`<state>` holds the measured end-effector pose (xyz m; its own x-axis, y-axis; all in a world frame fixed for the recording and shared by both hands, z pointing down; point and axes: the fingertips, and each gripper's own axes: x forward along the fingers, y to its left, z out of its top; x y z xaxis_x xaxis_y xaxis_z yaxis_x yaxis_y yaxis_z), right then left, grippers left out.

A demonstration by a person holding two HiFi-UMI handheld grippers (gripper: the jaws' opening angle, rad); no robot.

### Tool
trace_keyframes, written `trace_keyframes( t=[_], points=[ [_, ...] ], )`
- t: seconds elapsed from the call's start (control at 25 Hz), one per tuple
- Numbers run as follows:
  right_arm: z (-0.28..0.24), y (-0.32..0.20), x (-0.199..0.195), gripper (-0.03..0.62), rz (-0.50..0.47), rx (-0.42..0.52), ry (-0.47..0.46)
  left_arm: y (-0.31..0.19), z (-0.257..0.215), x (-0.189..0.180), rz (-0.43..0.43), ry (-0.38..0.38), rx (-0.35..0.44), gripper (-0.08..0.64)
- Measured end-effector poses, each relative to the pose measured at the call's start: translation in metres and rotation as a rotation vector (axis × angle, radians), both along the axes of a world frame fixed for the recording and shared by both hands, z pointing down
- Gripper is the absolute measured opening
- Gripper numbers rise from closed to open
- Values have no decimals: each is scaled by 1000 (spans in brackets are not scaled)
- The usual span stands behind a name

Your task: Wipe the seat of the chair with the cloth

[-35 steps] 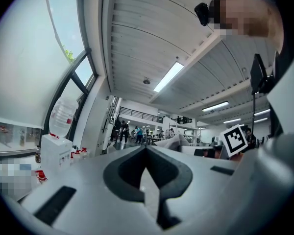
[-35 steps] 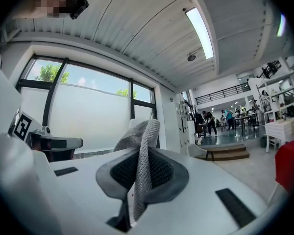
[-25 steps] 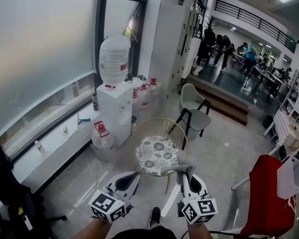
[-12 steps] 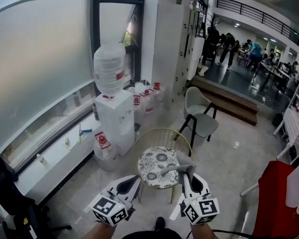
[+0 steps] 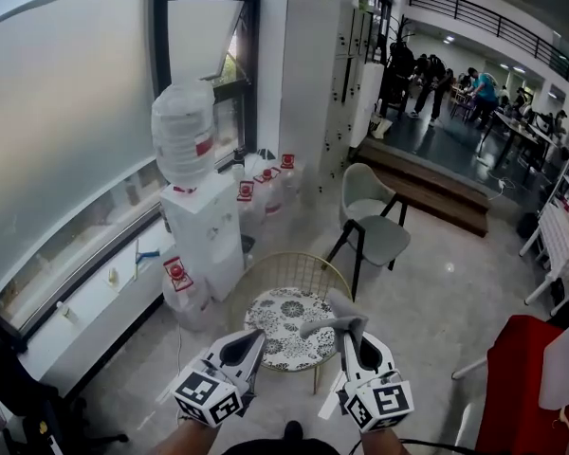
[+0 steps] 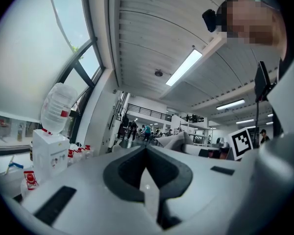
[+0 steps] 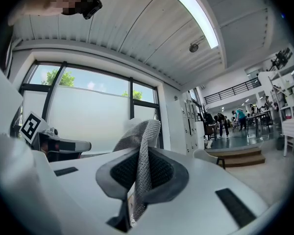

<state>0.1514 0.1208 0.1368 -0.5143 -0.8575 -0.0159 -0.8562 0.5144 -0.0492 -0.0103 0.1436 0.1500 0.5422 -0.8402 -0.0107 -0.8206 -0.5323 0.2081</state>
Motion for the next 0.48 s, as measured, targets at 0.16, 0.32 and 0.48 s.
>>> trace_keyframes(
  t=[0.16,0.32,0.48],
  points=[
    [-5,-25,18,26,-3,11,1,-31,1,16,-17,25,-14,6],
    [-5,-47,36,26,-4,21,0,-54,1,34,-19,-1,-11,6],
    [3,-63,44,26,-15,1,-28,-65,5,41,-36,-27,-29,6]
  ],
)
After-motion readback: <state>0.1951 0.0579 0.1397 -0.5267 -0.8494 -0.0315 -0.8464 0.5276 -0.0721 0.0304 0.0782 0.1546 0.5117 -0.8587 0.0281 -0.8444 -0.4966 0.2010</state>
